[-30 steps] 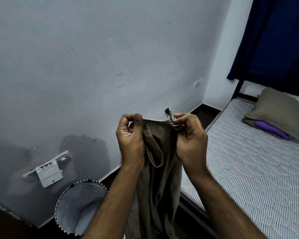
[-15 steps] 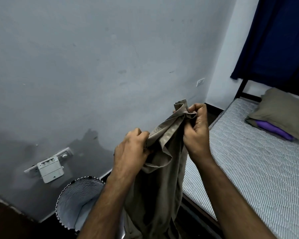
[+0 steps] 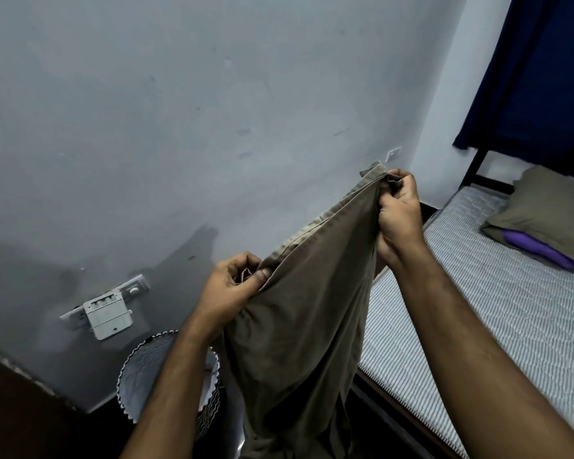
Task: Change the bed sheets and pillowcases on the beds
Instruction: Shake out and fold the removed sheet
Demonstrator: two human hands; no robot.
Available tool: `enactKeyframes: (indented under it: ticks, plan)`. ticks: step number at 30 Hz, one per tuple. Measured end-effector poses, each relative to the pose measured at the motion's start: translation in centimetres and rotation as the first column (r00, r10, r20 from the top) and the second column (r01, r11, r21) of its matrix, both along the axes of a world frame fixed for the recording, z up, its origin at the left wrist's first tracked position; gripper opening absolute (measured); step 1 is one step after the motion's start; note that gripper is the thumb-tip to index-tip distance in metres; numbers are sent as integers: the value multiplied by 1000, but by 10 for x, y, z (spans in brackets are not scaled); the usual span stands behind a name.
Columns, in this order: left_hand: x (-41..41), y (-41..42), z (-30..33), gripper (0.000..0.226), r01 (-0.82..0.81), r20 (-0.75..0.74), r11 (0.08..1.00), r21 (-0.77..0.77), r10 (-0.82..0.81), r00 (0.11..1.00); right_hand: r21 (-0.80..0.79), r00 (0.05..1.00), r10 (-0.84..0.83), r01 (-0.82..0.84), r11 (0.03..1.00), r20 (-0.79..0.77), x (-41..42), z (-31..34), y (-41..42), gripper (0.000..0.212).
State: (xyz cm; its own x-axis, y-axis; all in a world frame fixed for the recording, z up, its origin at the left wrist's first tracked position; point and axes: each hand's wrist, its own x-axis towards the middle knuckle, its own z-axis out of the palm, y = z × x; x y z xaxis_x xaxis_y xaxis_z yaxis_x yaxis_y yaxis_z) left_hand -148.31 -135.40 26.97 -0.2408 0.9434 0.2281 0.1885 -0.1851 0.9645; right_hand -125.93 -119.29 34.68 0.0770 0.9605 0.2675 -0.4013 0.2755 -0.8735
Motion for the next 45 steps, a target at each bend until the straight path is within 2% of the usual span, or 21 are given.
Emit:
enactKeyframes:
  ticks: [2, 4, 6, 7, 9, 12, 14, 16, 20, 24, 28, 33, 38, 41, 43, 45]
  plan:
    - [3, -4, -3, 31, -17, -19, 994, 103, 19, 1000, -40, 999, 25, -26, 999, -21, -2, 2, 7, 26]
    - [3, -6, -2, 39, -1, -108, 989, 147, 17, 994, -57, 998, 51, -53, 997, -33, -4, 4, 11, 31]
    - [2, -8, -2, 59, -4, -342, 978, 207, 77, 936, -66, 997, 56, -60, 996, -51, -8, 7, 16, 33]
    - [4, -10, -3, 65, -21, -510, 966, 257, 154, 846, -77, 996, 51, -56, 995, -74, -9, 10, 18, 31]
    - [17, -15, -3, 53, -29, -713, 921, 390, 321, 623, -109, 989, 39, -54, 992, -140, -12, 14, 23, 27]
    - [50, -23, -5, 14, 65, -802, 856, 513, 451, 392, -173, 979, 36, -71, 982, -201, -14, 19, 28, 33]
    - [65, -24, -10, 30, 123, -813, 834, 538, 476, 335, -210, 980, 44, -86, 974, -196, -17, 20, 27, 26]
    - [68, -21, -15, 30, 120, -822, 847, 517, 453, 346, -228, 980, 51, -96, 969, -193, -21, 19, 25, 17]
    - [58, -16, -25, 7, 18, -827, 916, 401, 353, 437, -230, 967, 82, -139, 963, -241, -23, 19, 22, 14]
    - [49, -16, -32, 15, -121, -781, 962, 246, 271, 563, -227, 959, 88, -152, 962, -271, -20, 22, 23, 26]
    - [36, -12, -39, 18, -206, -778, 976, 72, 184, 601, -226, 958, 93, -158, 961, -272, -17, 26, 25, 26]
    - [26, -10, -33, 18, -257, -773, 966, 10, 171, 611, -222, 961, 103, -163, 961, -256, -23, 28, 26, 29]
    - [-2, -16, -32, 47, -251, -695, 963, -102, 112, 710, -226, 970, 90, -142, 964, -226, -24, 30, 27, 36]
    - [-20, -23, -27, 64, -238, -652, 948, -213, 43, 757, -219, 968, 85, -139, 966, -236, -23, 31, 28, 25]
    - [-27, -23, -26, 69, -237, -598, 945, -224, 58, 799, -222, 967, 80, -135, 966, -242, -25, 31, 26, 25]
    - [-29, -23, -26, 65, -246, -566, 943, -225, 79, 820, -223, 971, 83, -134, 965, -225, -28, 29, 24, 28]
